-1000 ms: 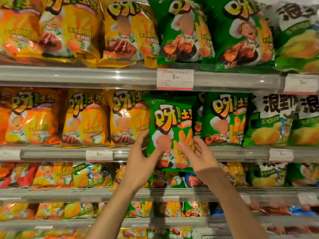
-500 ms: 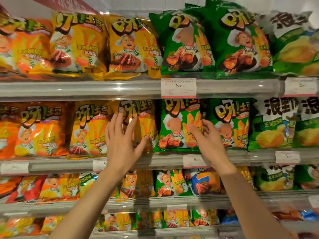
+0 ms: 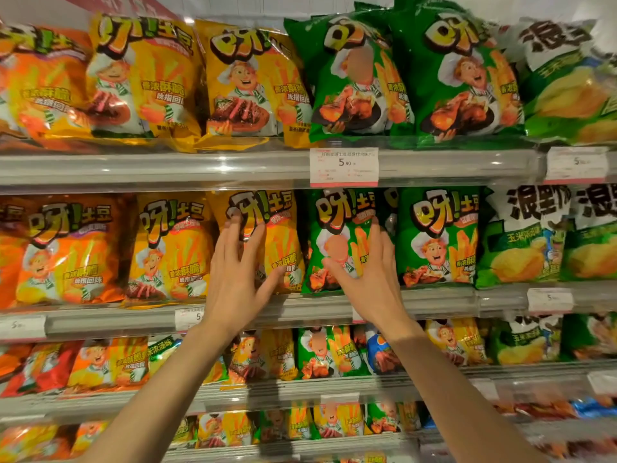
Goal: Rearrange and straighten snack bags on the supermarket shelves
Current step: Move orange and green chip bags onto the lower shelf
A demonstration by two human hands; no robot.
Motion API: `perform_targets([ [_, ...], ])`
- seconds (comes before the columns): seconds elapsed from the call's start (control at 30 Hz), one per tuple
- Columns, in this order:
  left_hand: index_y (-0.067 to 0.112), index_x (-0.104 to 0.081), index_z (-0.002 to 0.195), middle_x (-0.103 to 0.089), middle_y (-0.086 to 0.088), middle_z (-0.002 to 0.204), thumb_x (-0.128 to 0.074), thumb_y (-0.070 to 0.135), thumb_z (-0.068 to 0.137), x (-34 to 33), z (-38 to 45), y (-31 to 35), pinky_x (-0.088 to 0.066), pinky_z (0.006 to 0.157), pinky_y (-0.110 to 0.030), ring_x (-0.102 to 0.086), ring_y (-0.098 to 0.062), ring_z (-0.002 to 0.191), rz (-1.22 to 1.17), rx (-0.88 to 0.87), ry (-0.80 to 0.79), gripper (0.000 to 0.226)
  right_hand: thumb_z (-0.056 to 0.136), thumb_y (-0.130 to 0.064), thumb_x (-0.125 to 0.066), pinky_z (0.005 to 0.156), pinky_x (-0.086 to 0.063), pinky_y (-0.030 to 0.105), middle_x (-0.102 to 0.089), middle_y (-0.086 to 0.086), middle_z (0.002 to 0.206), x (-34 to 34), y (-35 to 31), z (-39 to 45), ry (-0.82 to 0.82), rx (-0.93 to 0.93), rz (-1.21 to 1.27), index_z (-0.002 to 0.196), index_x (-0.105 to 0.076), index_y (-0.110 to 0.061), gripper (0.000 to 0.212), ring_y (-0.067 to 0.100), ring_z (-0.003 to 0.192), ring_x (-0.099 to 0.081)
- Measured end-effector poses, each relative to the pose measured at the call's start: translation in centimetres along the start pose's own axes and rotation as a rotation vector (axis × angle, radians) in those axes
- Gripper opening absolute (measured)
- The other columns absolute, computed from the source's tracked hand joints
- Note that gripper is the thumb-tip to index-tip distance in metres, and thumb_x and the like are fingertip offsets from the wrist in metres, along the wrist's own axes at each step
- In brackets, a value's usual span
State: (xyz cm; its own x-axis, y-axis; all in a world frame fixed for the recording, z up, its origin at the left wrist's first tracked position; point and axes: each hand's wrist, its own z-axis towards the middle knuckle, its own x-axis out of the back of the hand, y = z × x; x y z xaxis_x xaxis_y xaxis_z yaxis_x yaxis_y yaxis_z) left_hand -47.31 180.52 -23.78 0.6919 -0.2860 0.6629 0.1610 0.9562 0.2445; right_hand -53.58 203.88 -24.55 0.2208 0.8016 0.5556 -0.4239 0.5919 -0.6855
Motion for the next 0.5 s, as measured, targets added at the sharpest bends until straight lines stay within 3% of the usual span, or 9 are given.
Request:
perform_targets([
  [0.1,0.02,-0.028,0.16,-0.01,-0.017,0.17,-0.048,0.062,0.097,-0.1,-0.2,-0.3,-0.02,0.123,-0.05,-0.009,-0.034,0.157,-0.004,-0.014,-0.01,0.078,0.079,-0.083,-0.054,0.125,-0.021,0.047,-0.003,-0.002,0.169,-0.1,0.7,-0.3,0.01,0.03,-0.058,0.16,0.011,-0.033,0.115,0.022,0.156,-0.008],
  [0.23,0.021,-0.023,0.162,-0.004,-0.015,0.171,-0.05,0.059,0.097,-0.1,-0.2,-0.6,-0.015,0.124,-0.046,-0.005,-0.032,0.158,0.011,-0.024,-0.018,0.079,0.078,-0.09,-0.044,0.123,-0.013,0.042,0.002,-0.001,0.17,-0.1,1.2,0.3,-0.003,0.035,-0.121,0.158,0.018,-0.038,0.114,0.022,0.157,-0.004],
  [0.37,0.019,-0.02,0.163,0.0,-0.015,0.171,-0.049,0.055,0.099,-0.5,-0.5,-0.5,-0.015,0.127,-0.05,-0.001,-0.031,0.158,0.013,-0.034,-0.008,0.078,0.078,-0.094,-0.033,0.121,-0.011,0.041,0.008,-0.007,0.171,-1.1,1.2,-0.4,0.019,0.023,-0.132,0.154,0.026,-0.043,0.11,0.021,0.157,0.0],
  [0.5,0.018,-0.018,0.163,0.001,-0.016,0.171,-0.049,0.054,0.1,-0.6,-0.4,-0.4,-0.017,0.126,-0.054,0.0,-0.032,0.158,0.015,-0.041,-0.016,0.079,0.079,-0.095,-0.031,0.123,-0.014,0.044,0.007,-0.001,0.171,-1.0,1.3,-0.4,0.025,0.018,-0.159,0.155,0.025,-0.04,0.11,0.023,0.158,-0.001],
])
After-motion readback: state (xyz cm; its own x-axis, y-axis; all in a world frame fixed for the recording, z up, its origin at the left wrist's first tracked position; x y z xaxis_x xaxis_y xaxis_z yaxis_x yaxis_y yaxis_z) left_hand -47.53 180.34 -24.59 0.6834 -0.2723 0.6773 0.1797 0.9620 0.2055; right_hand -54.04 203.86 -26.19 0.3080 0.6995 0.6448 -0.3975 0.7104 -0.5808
